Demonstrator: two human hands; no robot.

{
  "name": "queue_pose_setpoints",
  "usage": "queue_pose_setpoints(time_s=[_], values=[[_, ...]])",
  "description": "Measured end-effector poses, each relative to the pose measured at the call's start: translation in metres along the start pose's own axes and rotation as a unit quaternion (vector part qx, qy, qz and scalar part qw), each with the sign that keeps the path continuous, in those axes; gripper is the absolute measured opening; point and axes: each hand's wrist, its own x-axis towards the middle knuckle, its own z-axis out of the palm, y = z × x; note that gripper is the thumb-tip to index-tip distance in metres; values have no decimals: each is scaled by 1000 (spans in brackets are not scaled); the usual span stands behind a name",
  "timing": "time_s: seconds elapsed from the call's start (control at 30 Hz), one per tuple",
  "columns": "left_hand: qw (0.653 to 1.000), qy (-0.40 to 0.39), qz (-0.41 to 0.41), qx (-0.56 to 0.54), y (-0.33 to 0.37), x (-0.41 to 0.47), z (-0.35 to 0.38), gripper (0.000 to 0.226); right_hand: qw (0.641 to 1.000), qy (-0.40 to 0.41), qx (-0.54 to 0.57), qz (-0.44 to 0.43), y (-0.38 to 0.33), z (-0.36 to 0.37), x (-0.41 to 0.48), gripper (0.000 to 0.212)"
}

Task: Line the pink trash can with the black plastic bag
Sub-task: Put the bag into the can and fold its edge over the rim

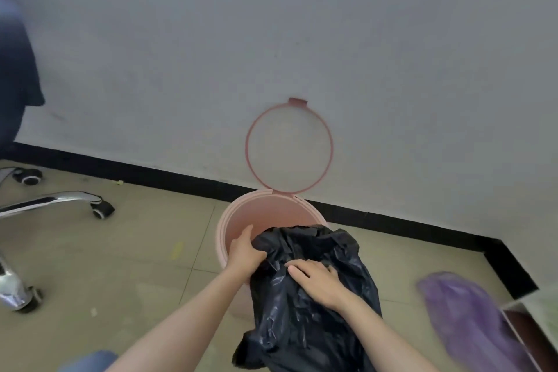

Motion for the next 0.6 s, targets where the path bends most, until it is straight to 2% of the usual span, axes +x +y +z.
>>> queue_pose_setpoints(time_s=[0.07, 0.13, 0.17, 0.23, 0.27, 0.3, 0.33, 0.4, 0.43, 0.5, 0.6], values=[[999, 8, 1, -31, 2, 4, -2, 57, 1000, -5, 7, -2, -6, -1, -1, 34], [998, 33, 36, -24, 8, 5, -11, 40, 999, 18, 26, -12, -15, -10, -4, 27], [996, 55, 70, -1, 11, 4, -18, 35, 997, 64, 35, -17, -21, -16, -6, 22], [979, 106, 159, 67, 14, 2, -34, 29, 974, 227, 0, 0, -28, -27, -8, 20], [967, 131, 201, 88, 15, -1, -42, 27, 951, 302, -50, 35, -27, -32, -6, 22], [956, 149, 234, 97, 14, -4, -47, 25, 932, 337, -93, 90, -26, -36, -4, 29], [950, 156, 251, 102, 12, -5, -52, 24, 927, 327, -103, 152, -25, -38, -1, 37], [951, 145, 245, 119, 9, -2, -58, 25, 949, 230, -52, 209, -25, -36, 8, 51], [953, 120, 228, 158, 7, 3, -58, 30, 965, 177, -33, 193, -25, -30, 15, 54], [935, 34, 213, 281, -1, 14, -56, 43, 985, 105, -50, 130, -27, -15, 34, 57], [901, -139, 197, 360, -10, 23, -53, 59, 991, 33, -82, 103, -35, -5, 62, 55]])
